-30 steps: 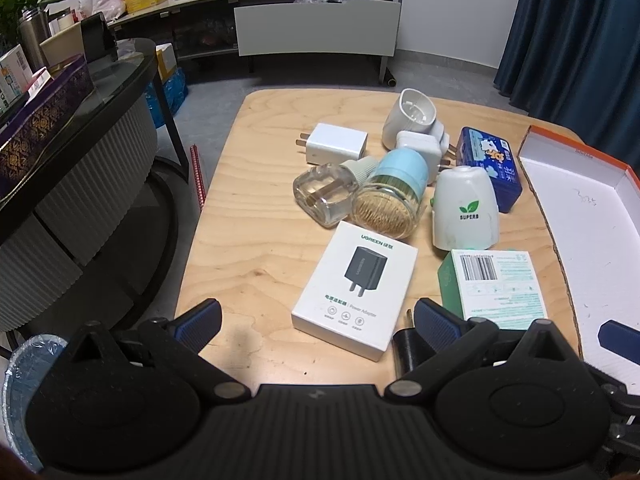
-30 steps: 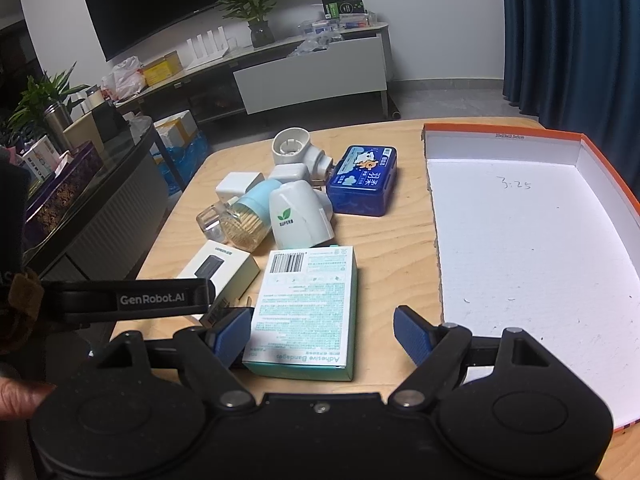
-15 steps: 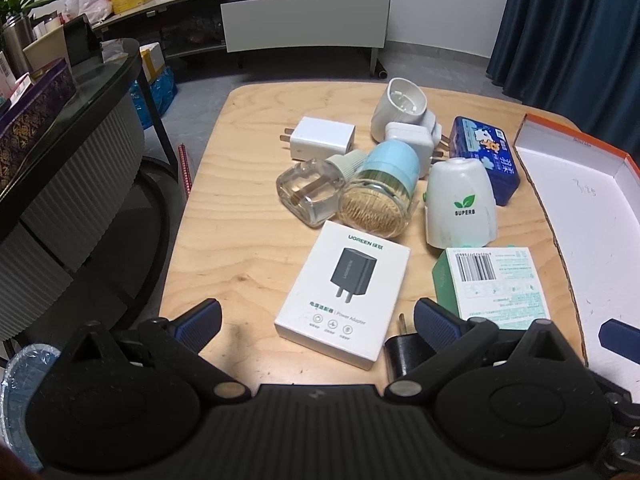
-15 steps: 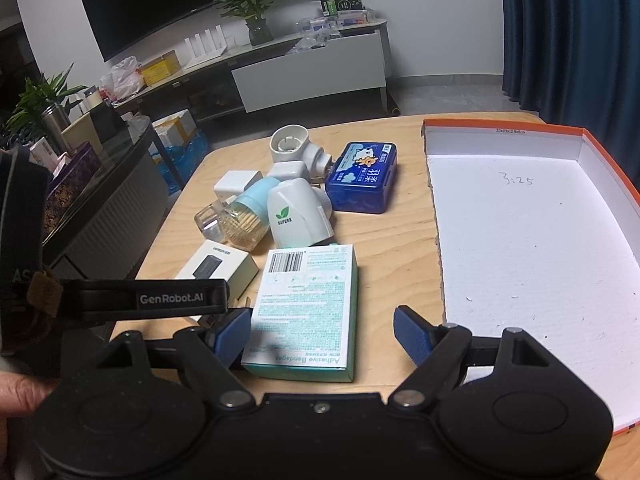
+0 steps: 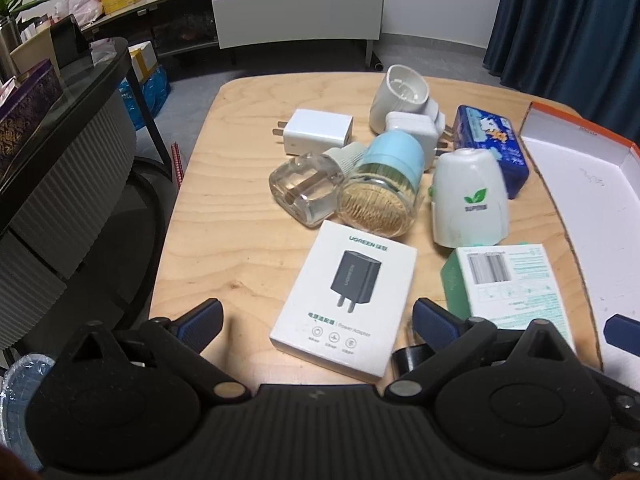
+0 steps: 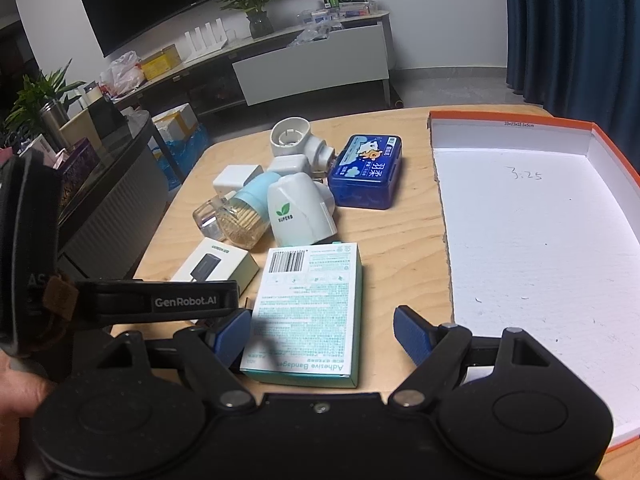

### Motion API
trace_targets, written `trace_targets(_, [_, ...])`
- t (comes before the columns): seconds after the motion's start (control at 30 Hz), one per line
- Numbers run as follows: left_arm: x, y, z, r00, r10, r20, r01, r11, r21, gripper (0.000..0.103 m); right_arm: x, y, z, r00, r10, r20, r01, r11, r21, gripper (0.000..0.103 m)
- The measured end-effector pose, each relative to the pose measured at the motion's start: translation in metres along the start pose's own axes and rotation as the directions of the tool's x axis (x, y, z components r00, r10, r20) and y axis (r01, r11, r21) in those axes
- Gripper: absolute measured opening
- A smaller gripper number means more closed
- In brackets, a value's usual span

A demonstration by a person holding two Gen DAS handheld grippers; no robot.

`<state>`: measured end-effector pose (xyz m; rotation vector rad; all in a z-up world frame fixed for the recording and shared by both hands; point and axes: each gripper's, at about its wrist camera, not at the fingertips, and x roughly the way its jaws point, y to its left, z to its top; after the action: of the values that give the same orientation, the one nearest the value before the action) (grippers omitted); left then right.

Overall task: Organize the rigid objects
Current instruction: 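Grasp the white charger box with the left gripper while the right grasps the teal box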

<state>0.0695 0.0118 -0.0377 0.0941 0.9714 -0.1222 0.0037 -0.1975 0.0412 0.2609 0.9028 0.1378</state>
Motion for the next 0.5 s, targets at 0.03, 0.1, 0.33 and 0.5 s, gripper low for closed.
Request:
trace_targets(0.03, [0.002, 0.002, 0.0, 1.0, -0.004, 0.0, 0.004, 1.0, -0.007, 0.103, 0.001, 0.0, 0.001, 1.0, 0.001, -0.003, -0.001, 1.0, -0.001, 0.093])
trace_targets(0.1, [0.004, 0.007, 0.001, 1.0, -0.016, -0.001, 0.016, 0.999, -0.031, 0.102, 0.003, 0.0, 0.001, 1.0, 0.004, -0.007, -0.004, 1.0, 0.003, 0.093])
trace_targets(0.33, [0.004, 0.009, -0.004, 1.0, -0.015, 0.019, 0.015, 1.0, 0.004, 0.076, 0.016, 0.005, 0.004, 0.998, 0.036, -0.045, -0.036, 0.999, -0.005, 0.093])
trace_targets(0.5, [0.001, 0.009, -0.004, 0.999, -0.031, 0.043, 0.03, 0.999, 0.009, 0.06, 0.031, 0.012, 0.006, 0.998, -0.005, -0.06, 0.002, 0.999, -0.05, 0.093])
